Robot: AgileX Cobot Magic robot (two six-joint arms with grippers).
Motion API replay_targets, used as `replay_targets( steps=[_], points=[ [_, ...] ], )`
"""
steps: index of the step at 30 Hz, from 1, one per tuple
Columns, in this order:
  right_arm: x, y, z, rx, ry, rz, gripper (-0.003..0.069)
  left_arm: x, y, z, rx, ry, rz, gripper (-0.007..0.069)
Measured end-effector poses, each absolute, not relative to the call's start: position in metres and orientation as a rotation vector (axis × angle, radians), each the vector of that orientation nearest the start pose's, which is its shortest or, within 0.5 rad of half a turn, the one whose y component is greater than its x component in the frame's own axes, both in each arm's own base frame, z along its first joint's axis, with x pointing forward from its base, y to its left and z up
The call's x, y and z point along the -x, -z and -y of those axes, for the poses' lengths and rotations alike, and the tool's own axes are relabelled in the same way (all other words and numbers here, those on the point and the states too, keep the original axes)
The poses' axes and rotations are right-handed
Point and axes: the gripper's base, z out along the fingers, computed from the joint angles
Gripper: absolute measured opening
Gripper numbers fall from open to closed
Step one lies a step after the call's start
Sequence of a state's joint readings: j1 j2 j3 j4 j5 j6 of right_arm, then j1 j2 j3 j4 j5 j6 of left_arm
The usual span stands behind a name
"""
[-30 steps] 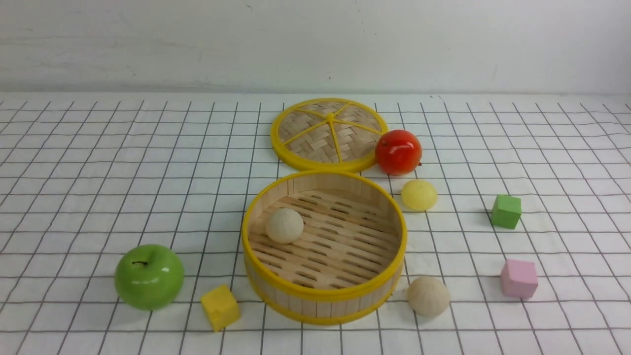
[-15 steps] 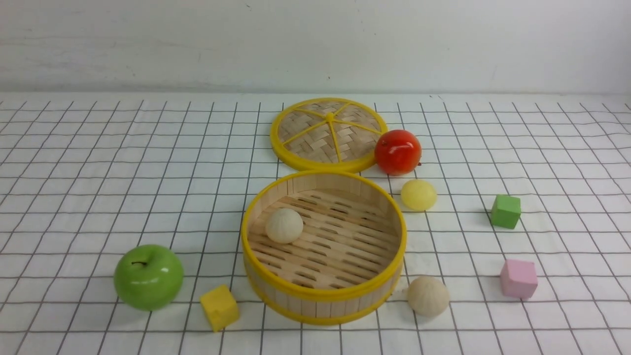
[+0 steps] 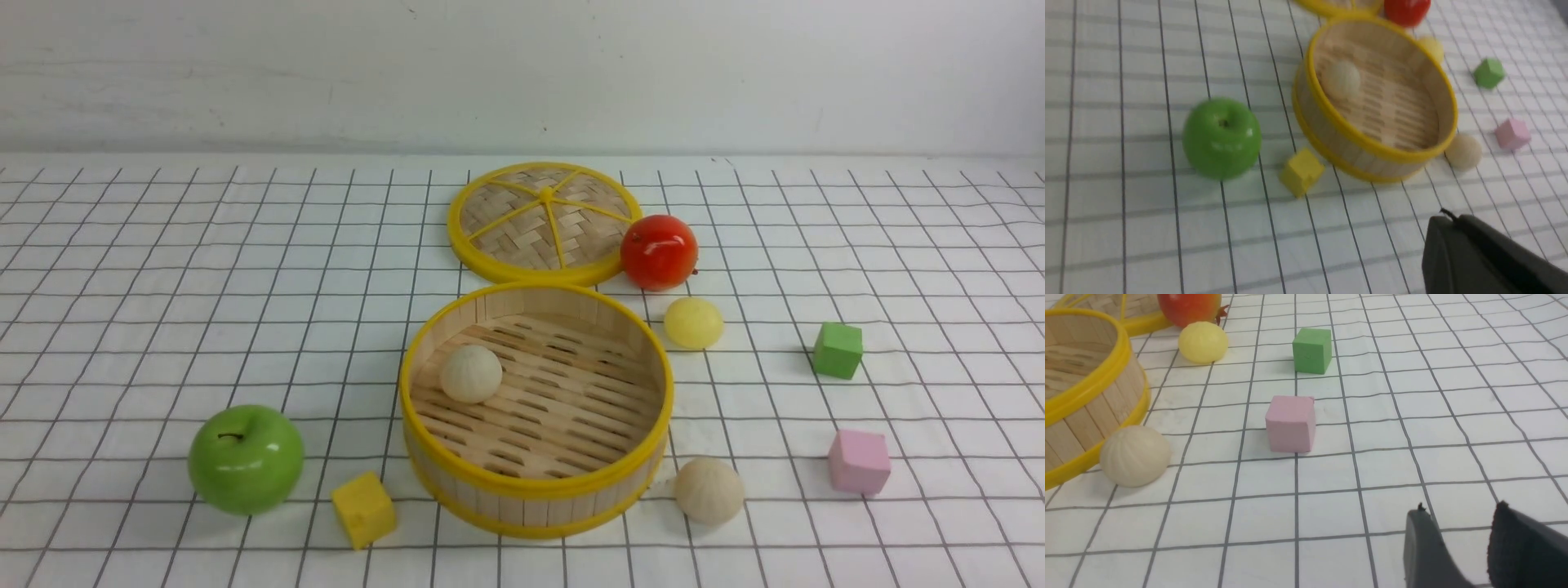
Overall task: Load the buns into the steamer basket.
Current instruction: Use the right arm to grab a steamed stuffed bun
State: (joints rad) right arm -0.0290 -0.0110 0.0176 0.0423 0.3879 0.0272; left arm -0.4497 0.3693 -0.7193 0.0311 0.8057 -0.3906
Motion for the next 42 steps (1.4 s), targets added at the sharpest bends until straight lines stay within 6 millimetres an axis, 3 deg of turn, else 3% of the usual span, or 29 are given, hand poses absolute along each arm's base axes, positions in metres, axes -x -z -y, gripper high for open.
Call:
replay_targets(
  steps=[4, 6, 8, 10, 15, 16, 22, 42],
  points=[
    [-0.052, -0.173, 0.000, -0.082, -0.044, -1.876, 0.0241, -0.048, -0.338, 0.019, -0.082, 0.537, -1.731, -0.0013],
    [-0.052, -0.173, 0.000, -0.085, -0.045, -1.876, 0.0241, -0.046, -0.313, 0.018, -0.085, 0.556, -1.594, -0.0013],
    [-0.052, -0.173, 0.000, -0.085, -0.045, -1.876, 0.0241, -0.044, -0.304, 0.017, -0.072, 0.559, -1.545, -0.0013],
    [-0.052, -0.173, 0.000, -0.085, -0.045, -1.876, 0.0241, -0.043, -0.278, 0.015, -0.021, 0.540, -1.509, -0.0013],
    [-0.052, -0.173, 0.000, -0.085, -0.045, -1.876, 0.0241, -0.049, -0.230, 0.011, 0.100, 0.446, -1.563, -0.0011],
    [-0.052, -0.173, 0.000, -0.085, -0.045, -1.876, 0.0241, -0.053, -0.210, 0.009, 0.145, 0.400, -1.623, -0.0011],
    [-0.052, -0.173, 0.000, -0.085, -0.045, -1.876, 0.0241, -0.053, -0.174, 0.007, 0.261, 0.380, -1.833, -0.0007],
    [-0.052, -0.173, 0.000, -0.085, -0.045, -1.876, 0.0241, -0.051, -0.169, 0.012, 0.190, 0.463, -1.905, 0.0009]
  ],
)
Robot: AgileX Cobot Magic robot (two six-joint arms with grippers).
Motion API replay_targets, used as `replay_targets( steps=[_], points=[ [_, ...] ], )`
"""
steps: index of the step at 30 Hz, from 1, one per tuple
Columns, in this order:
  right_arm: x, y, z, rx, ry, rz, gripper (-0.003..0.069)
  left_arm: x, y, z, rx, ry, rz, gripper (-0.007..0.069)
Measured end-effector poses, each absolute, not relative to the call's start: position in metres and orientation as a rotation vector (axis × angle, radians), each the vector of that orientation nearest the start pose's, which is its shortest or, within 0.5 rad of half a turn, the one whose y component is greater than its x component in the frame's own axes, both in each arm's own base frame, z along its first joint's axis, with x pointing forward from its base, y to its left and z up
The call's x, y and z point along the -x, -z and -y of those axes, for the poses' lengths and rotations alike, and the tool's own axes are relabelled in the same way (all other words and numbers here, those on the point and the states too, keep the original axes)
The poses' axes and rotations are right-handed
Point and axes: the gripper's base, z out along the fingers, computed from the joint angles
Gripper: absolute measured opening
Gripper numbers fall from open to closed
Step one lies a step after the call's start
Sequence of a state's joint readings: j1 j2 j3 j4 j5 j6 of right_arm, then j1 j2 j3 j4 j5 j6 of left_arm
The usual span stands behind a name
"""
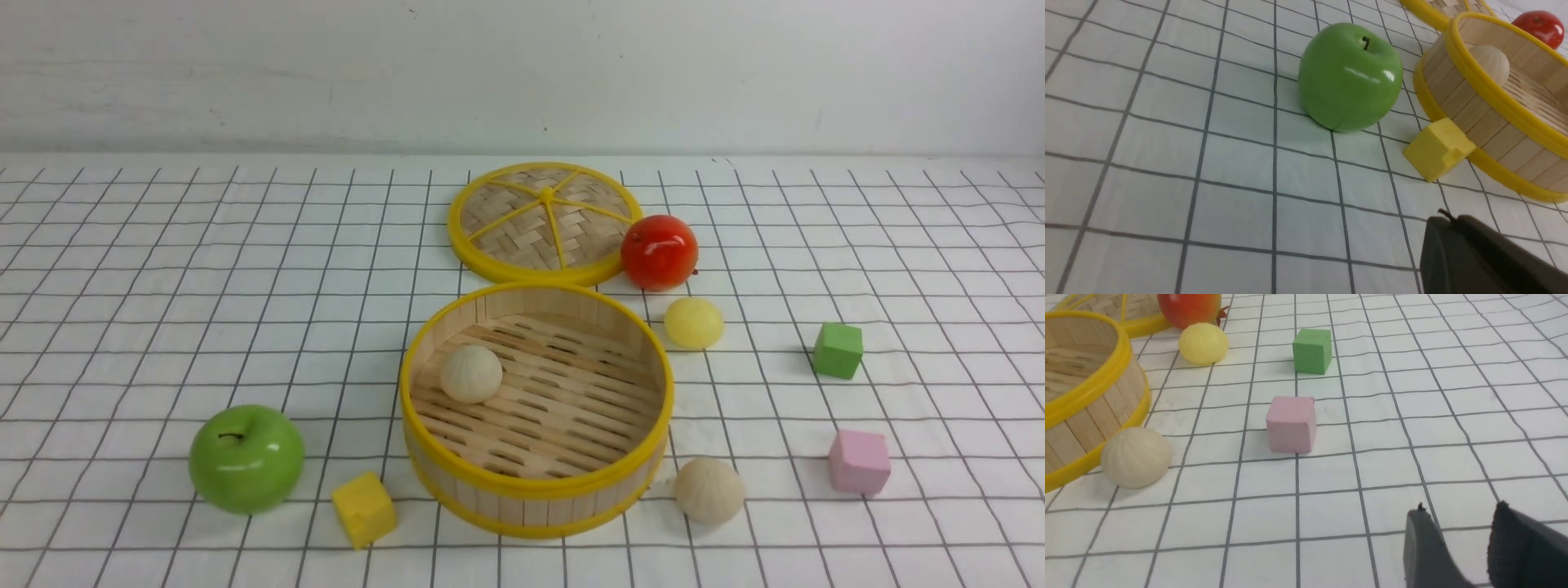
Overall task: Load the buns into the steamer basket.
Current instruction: Use the right arm to grab a steamed stuffed bun
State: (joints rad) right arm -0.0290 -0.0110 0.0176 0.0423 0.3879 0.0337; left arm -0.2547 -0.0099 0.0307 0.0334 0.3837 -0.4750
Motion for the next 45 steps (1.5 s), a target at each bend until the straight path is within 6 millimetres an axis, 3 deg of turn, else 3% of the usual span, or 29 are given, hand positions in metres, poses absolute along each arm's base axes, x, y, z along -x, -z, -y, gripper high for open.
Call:
replay_targets(
  steps=[38, 41, 45],
  points=[
    [-0.052, -0.173, 0.000, -0.082, -0.043, -1.874, 0.0241, -0.051, -0.169, 0.012, 0.191, 0.465, -1.905, 0.0042],
    [-0.053, -0.175, 0.000, -0.084, -0.047, -1.842, 0.0241, -0.051, -0.169, 0.012, 0.191, 0.465, -1.905, 0.0047],
    [-0.057, -0.191, 0.000, -0.165, -0.132, -1.642, 0.0241, -0.051, -0.169, 0.012, 0.191, 0.465, -1.905, 0.0054]
  ],
)
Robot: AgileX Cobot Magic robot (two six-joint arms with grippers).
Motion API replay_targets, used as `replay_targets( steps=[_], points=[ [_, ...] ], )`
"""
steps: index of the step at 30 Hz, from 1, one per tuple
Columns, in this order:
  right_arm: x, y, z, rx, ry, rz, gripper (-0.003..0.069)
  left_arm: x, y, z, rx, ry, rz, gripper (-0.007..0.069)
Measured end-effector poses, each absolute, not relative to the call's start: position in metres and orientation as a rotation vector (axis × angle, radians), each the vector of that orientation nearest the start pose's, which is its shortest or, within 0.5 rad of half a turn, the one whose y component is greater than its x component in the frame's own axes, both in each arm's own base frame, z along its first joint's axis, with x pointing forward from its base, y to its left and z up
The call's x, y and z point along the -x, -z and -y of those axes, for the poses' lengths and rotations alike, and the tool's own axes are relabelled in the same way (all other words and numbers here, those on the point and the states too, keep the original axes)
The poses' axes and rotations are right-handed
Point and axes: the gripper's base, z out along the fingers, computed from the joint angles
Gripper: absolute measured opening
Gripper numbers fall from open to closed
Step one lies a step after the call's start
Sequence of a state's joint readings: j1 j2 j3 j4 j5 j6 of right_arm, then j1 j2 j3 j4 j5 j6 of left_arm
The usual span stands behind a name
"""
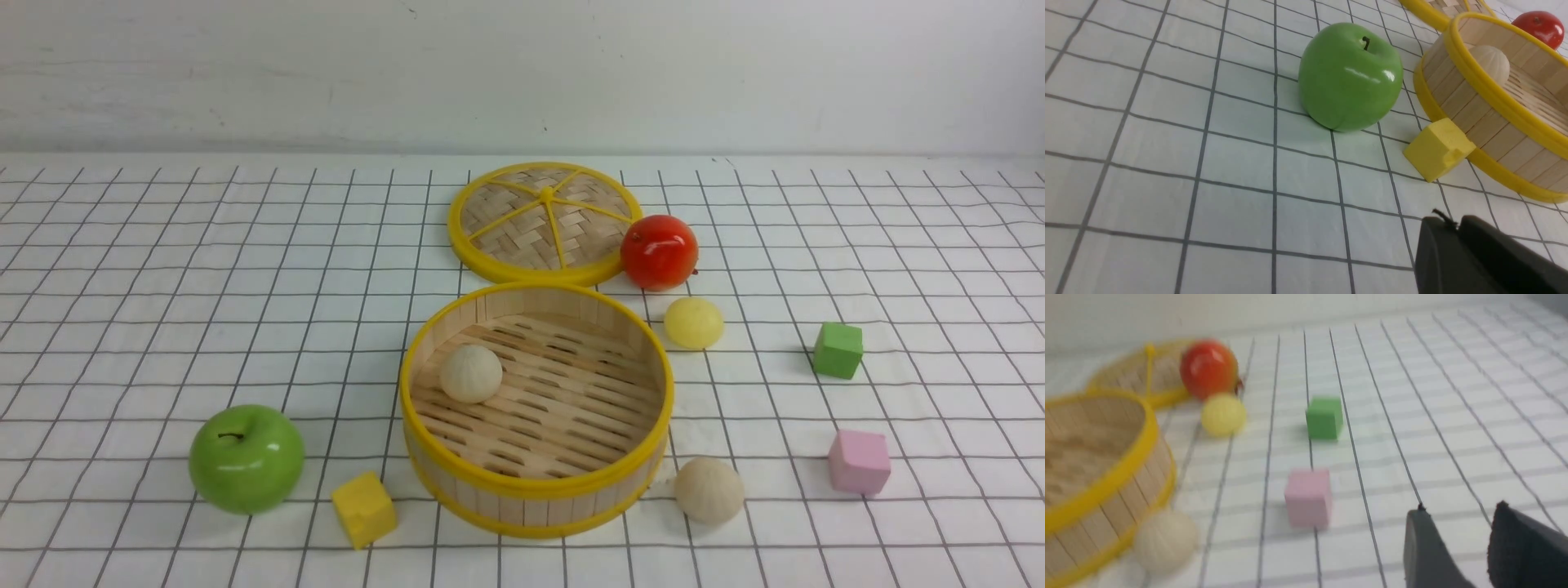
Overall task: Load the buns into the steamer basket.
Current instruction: Use the right arm to grab a steamed stuffed bun
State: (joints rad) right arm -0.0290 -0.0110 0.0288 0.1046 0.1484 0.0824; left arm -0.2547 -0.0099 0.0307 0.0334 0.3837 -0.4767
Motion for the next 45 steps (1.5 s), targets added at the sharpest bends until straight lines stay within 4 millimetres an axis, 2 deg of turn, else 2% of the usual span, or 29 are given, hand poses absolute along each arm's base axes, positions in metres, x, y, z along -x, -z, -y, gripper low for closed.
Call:
replay_targets(
  steps=[5, 10, 11, 15, 18, 21, 22, 23, 24, 25, 26, 28, 31, 32, 34, 35, 36, 37, 38, 40, 41, 42, 43, 45],
  points=[
    [-0.056, -0.212, 0.003, -0.234, -0.205, -1.392, 0.0241, -0.051, -0.169, 0.012, 0.191, 0.465, -1.905, 0.0057],
    [-0.053, -0.224, 0.005, -0.308, -0.284, -1.276, 0.0241, -0.051, -0.169, 0.012, 0.191, 0.465, -1.905, 0.0057],
    [-0.052, -0.231, 0.006, -0.352, -0.340, -1.251, 0.0241, -0.051, -0.169, 0.012, 0.191, 0.465, -1.905, 0.0057],
    [-0.043, -0.275, 0.005, -0.381, -0.421, -1.171, 0.0241, -0.051, -0.169, 0.012, 0.191, 0.465, -1.905, 0.0057],
    [-0.040, -0.330, 0.003, -0.361, -0.448, -1.154, 0.0241, -0.051, -0.169, 0.012, 0.191, 0.465, -1.905, 0.0062],
    [-0.055, -0.376, -0.001, -0.337, -0.445, -1.263, 0.0241, -0.051, -0.169, 0.012, 0.191, 0.464, -1.905, 0.0067],
    [-0.060, -0.377, -0.001, -0.338, -0.443, -1.297, 0.0241, -0.051, -0.169, 0.012, 0.191, 0.464, -1.905, 0.0068],
    [-0.065, -0.388, -0.002, -0.328, -0.434, -1.334, 0.0241, -0.051, -0.169, 0.012, 0.191, 0.464, -1.905, 0.0068],
    [-0.084, -0.398, -0.004, -0.315, -0.404, -1.468, 0.0241, -0.051, -0.169, 0.012, 0.191, 0.464, -1.905, 0.0068],
    [-0.096, -0.397, -0.004, -0.315, -0.386, -1.556, 0.0241, -0.051, -0.169, 0.012, 0.191, 0.464, -1.905, 0.0069],
    [-0.098, -0.399, -0.004, -0.308, -0.375, -1.567, 0.0241, -0.051, -0.169, 0.012, 0.191, 0.464, -1.905, 0.0069],
    [-0.122, -0.391, -0.003, -0.287, -0.307, -1.733, 0.0241, -0.051, -0.169, 0.012, 0.191, 0.464, -1.905, 0.0072],
    [-0.156, -0.365, -0.001, -0.250, -0.221, -1.960, 0.0241, -0.051, -0.169, 0.012, 0.191, 0.464, -1.905, 0.0074],
    [-0.156, -0.365, -0.002, -0.250, -0.222, -1.964, 0.0241, -0.051, -0.169, 0.012, 0.191, 0.464, -1.905, 0.0074],
    [-0.184, -0.340, -0.003, -0.262, -0.234, -2.130, 0.0241, -0.051, -0.169, 0.012, 0.191, 0.464, -1.905, 0.0076],
    [-0.188, -0.336, -0.003, -0.264, -0.236, -2.153, 0.0241, -0.051, -0.169, 0.012, 0.191, 0.464, -1.905, 0.0076],
    [-0.202, -0.321, -0.006, -0.255, -0.264, -2.243, 0.0241, -0.051, -0.169, 0.012, 0.191, 0.464, -1.905, 0.0078],
    [-0.203, -0.319, -0.006, -0.252, -0.268, -2.254, 0.0241, -0.051, -0.169, 0.012, 0.191, 0.464, -1.905, 0.0078],
    [-0.217, -0.305, -0.011, -0.199, -0.293, -2.334, 0.0241, -0.051, -0.169, 0.012, 0.191, 0.464, -1.905, 0.0079],
    [-0.233, -0.291, -0.020, -0.081, -0.315, -2.422, 0.0241, -0.051, -0.169, 0.012, 0.191, 0.464, -1.905, 0.0081],
    [-0.242, -0.287, -0.027, -0.016, -0.329, -2.453, 0.0241, -0.051, -0.169, 0.012, 0.191, 0.464, -1.905, 0.0081],
    [-0.242, -0.288, -0.028, -0.011, -0.335, -2.448, 0.0241, -0.051, -0.169, 0.012, 0.191, 0.464, -1.905, 0.0081],
    [-0.257, -0.282, -0.039, 0.073, -0.349, -2.487, 0.0241, -0.051, -0.169, 0.012, 0.191, 0.464, -1.905, 0.0081],
    [-0.276, -0.281, -0.053, 0.154, -0.359, -2.503, 0.0241, -0.051, -0.169, 0.012, 0.191, 0.464, -1.905, 0.0081]
  ],
)
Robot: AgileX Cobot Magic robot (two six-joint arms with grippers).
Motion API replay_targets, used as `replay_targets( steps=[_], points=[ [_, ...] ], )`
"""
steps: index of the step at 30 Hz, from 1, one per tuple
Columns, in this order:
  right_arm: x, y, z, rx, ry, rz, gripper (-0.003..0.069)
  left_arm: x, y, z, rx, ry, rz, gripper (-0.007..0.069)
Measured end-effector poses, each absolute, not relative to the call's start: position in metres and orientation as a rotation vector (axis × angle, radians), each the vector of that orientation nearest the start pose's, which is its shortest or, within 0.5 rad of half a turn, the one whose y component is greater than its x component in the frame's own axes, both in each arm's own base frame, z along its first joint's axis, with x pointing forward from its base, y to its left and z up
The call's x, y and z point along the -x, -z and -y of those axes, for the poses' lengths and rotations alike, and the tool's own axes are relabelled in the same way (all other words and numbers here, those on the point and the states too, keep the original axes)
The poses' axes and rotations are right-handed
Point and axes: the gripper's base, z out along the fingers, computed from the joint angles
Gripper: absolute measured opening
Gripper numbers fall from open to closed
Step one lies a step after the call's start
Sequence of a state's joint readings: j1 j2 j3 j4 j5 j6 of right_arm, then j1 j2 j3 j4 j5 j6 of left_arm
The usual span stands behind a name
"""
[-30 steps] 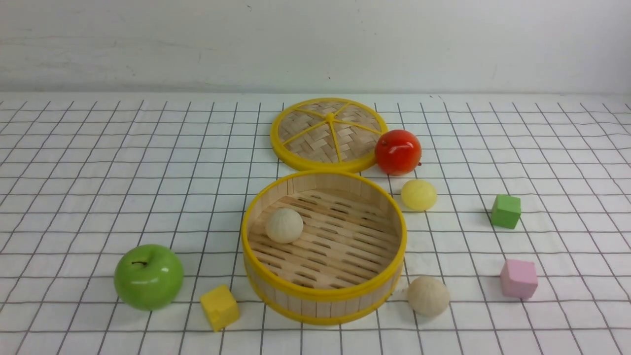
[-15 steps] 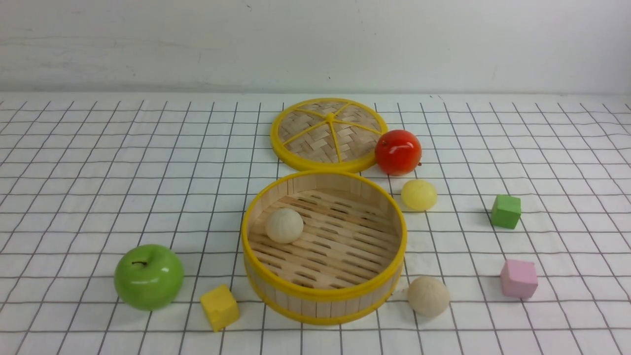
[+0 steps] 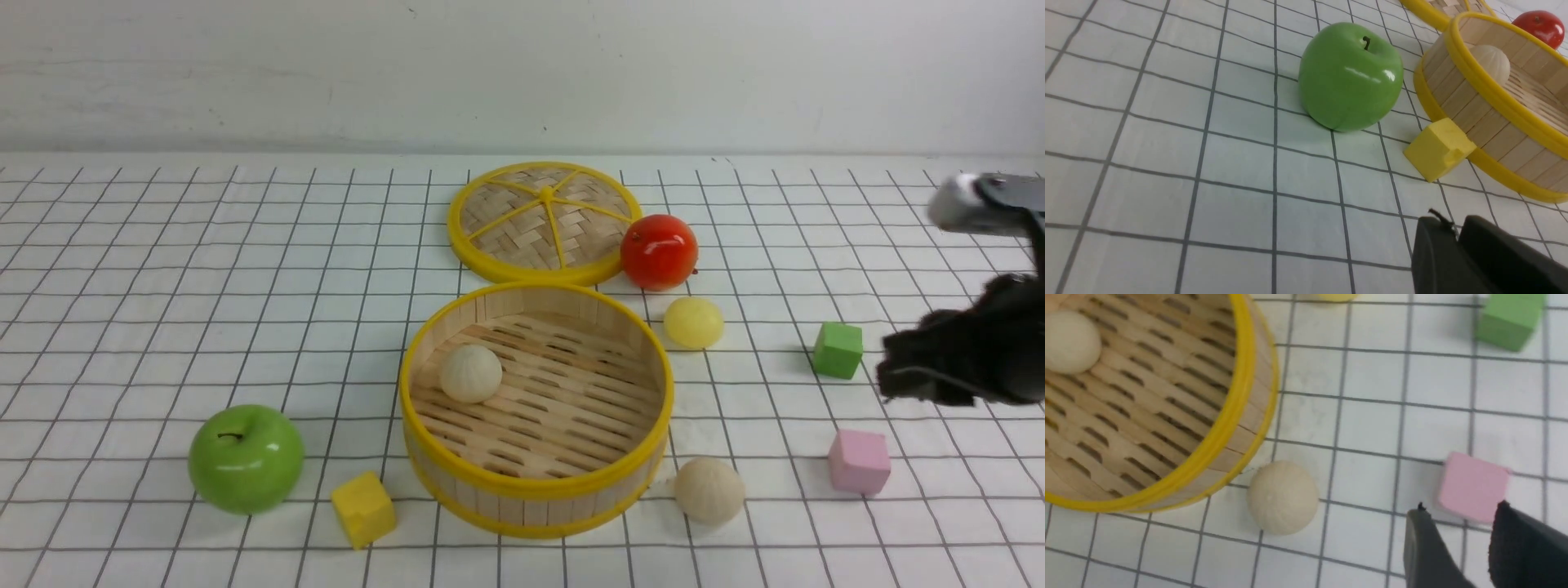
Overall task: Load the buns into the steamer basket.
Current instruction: Use the right arm to grab a steamed stuffed bun
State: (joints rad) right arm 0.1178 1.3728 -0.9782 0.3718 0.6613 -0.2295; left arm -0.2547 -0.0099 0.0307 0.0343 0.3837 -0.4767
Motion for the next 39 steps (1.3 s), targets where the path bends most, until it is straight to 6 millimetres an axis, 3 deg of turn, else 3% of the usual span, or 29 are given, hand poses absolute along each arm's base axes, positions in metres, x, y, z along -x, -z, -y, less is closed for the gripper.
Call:
replay_targets(
  steps=[8, 15, 22, 34, 39],
  points=[
    [-0.367, -0.268, -0.107, 0.265, -0.284, -2.570, 0.0241, -0.051, -0.169, 0.012, 0.191, 0.464, -1.905, 0.0086],
    [-0.421, -0.240, -0.134, 0.212, -0.302, -2.557, 0.0241, -0.051, -0.169, 0.012, 0.191, 0.464, -1.905, 0.0089],
    [-0.445, -0.217, -0.139, 0.156, -0.300, -2.523, 0.0241, -0.051, -0.169, 0.012, 0.191, 0.464, -1.905, 0.0090],
    [-0.454, -0.206, -0.129, 0.150, -0.253, -2.511, 0.0241, -0.051, -0.169, 0.012, 0.191, 0.464, -1.905, 0.0091],
    [-0.458, -0.192, -0.128, 0.139, -0.247, -2.529, 0.0241, -0.051, -0.169, 0.012, 0.191, 0.464, -1.905, 0.0091]
  ],
)
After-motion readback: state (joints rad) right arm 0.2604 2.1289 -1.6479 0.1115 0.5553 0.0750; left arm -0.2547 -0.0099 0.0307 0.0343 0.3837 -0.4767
